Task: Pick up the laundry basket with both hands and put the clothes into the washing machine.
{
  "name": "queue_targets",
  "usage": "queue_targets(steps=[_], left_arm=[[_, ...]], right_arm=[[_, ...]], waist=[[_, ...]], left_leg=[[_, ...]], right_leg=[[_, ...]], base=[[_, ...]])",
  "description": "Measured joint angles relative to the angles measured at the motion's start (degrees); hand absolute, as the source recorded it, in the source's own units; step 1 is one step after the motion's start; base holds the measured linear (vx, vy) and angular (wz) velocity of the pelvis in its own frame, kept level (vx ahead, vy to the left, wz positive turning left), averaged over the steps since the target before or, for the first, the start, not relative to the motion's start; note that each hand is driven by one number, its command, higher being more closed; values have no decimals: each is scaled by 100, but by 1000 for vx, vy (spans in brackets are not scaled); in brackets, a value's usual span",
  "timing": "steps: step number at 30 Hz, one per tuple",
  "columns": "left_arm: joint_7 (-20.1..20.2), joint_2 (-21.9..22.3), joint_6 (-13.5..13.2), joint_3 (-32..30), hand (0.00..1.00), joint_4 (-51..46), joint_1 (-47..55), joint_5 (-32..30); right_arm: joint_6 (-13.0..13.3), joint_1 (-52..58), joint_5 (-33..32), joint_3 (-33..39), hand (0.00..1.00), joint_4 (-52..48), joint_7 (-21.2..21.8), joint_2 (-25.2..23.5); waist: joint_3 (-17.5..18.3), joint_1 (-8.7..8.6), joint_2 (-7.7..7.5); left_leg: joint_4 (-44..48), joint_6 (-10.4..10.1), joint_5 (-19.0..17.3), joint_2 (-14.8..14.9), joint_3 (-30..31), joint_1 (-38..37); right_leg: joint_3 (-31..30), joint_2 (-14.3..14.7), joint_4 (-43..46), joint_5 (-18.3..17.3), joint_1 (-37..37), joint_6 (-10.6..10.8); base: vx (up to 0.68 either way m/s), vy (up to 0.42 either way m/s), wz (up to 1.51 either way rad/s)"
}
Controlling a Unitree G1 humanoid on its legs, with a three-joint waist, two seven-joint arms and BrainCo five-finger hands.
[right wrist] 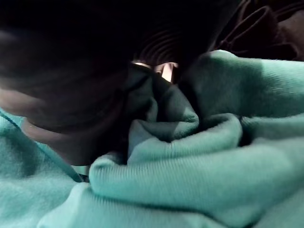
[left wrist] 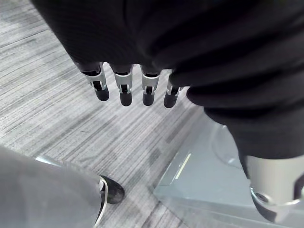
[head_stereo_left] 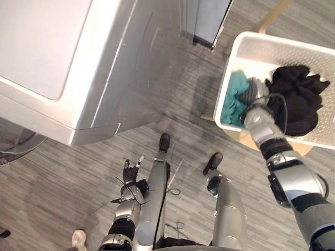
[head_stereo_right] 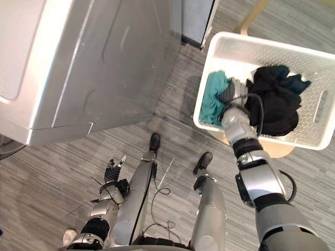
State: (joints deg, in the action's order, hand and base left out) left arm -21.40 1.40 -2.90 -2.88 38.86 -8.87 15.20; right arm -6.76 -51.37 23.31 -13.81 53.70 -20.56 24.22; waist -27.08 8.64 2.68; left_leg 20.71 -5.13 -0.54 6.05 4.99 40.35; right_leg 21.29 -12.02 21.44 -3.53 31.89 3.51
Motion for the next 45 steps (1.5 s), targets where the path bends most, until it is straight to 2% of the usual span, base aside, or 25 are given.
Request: queue_targets(steps=[2,5,8,10,15,20,22,23,24,27,31,35,37,39,43,45], left_arm=[[5,-26,27,-1,0,67,3,0],[11,-147,58,-11,0,252,41,-2],[18,-240,73,-12,0,404,124,-2],[25,-271,140,-18,0,458,154,5],[26,-318,161,-320,0,511,391,192],[-31,-297,321,-1439,0,142,1113,345],[-124,-147,380,-2070,0,-638,1473,444],[-281,-24,371,-2543,0,-1475,1752,439],[-314,17,373,-2726,0,-1821,1837,436],[-672,124,349,-3589,0,-3682,2070,175],[-1075,114,246,-4059,0,-5135,2060,-309],[-1370,50,244,-3995,0,-6114,1902,-709],[-1402,-93,201,-3928,0,-6495,1813,-821],[-1385,-373,6,-3566,0,-6647,1666,-890],[-1051,-669,-108,-2823,0,-6646,1469,-861],[-760,-708,-144,-2095,0,-6611,1232,-859]], right_arm=[[-58,148,-93,223,100,0,56,-22],[-78,218,-329,752,100,-54,57,-15],[-80,225,-597,1271,100,-317,-2,43],[-86,249,-778,1555,100,-614,-75,148],[-99,589,-1035,2259,100,-2093,-396,186],[-94,1739,-965,3012,100,-3902,-695,-25],[-93,2346,-938,3391,100,-4582,-712,-265],[-81,2797,-886,3657,100,-5106,-730,-430],[-80,2930,-845,3735,100,-5288,-726,-471],[46,3440,-695,4107,100,-6031,-719,-604],[270,3555,-736,4221,100,-6580,-692,-609],[469,3553,-1059,4224,100,-6884,-668,-605],[602,3519,-1262,4203,100,-6885,-634,-602],[700,3483,-1560,4201,100,-6886,-523,-546],[852,3116,-2122,3950,100,-6881,-384,-414],[956,2857,-2387,3669,100,-6837,-267,-77]], waist=[[0,-61,-22],[101,-84,-220],[170,-166,-344],[184,-174,-373],[195,-264,-399],[648,-300,-717],[968,-308,-787],[1215,-318,-805],[1295,-323,-797],[1771,-341,-705],[2084,-466,-573],[2285,-522,-514],[2372,-616,-512],[2436,-671,-478],[2508,-797,-401],[2525,-815,-373]], left_leg=[[-96,28,61,46,-107,-221],[-287,32,109,89,-240,-614],[-422,27,113,122,-311,-956],[-494,27,113,121,-364,-1179],[-691,27,114,101,-403,-1773],[-1031,20,144,77,-452,-2233],[-1129,19,141,58,-448,-2332],[-1242,19,142,21,-444,-2488],[-1281,20,141,-8,-449,-2562],[-1457,33,127,-25,-526,-2867],[-1553,54,71,-71,-680,-3209],[-1695,58,68,-76,-856,-3511],[-1771,60,69,-72,-974,-3631],[-1850,61,68,-73,-1080,-3791],[-1918,62,68,-69,-1304,-3944],[-2027,64,73,-78,-1454,-4093]], right_leg=[[70,1,-118,16,-252,21],[38,36,-324,73,-597,42],[18,102,-580,165,-942,67],[-40,112,-683,194,-1139,88],[-90,126,-876,222,-1682,125],[-89,156,-1125,210,-2074,146],[-37,179,-1280,207,-2219,164],[34,184,-1392,209,-2373,176],[38,191,-1430,208,-2442,182],[16,204,-1671,249,-2745,243],[-129,202,-1882,327,-3036,299],[-328,202,-1970,370,-3186,313],[-421,202,-1969,371,-3212,315],[-561,201,-1973,389,-3249,324],[-776,208,-2053,480,-3261,324],[-944,212,-2079,524,-3268,337]], base=[[22,-9,16],[35,-9,-4],[50,-12,-8],[30,-5,-13],[6,-1,-3],[42,-2,2],[100,-4,9],[95,-2,8],[112,-3,4],[93,-3,-4],[37,20,-16],[9,13,-28],[-11,6,-21],[-21,7,-34],[-26,10,-30],[-29,12,-36]])
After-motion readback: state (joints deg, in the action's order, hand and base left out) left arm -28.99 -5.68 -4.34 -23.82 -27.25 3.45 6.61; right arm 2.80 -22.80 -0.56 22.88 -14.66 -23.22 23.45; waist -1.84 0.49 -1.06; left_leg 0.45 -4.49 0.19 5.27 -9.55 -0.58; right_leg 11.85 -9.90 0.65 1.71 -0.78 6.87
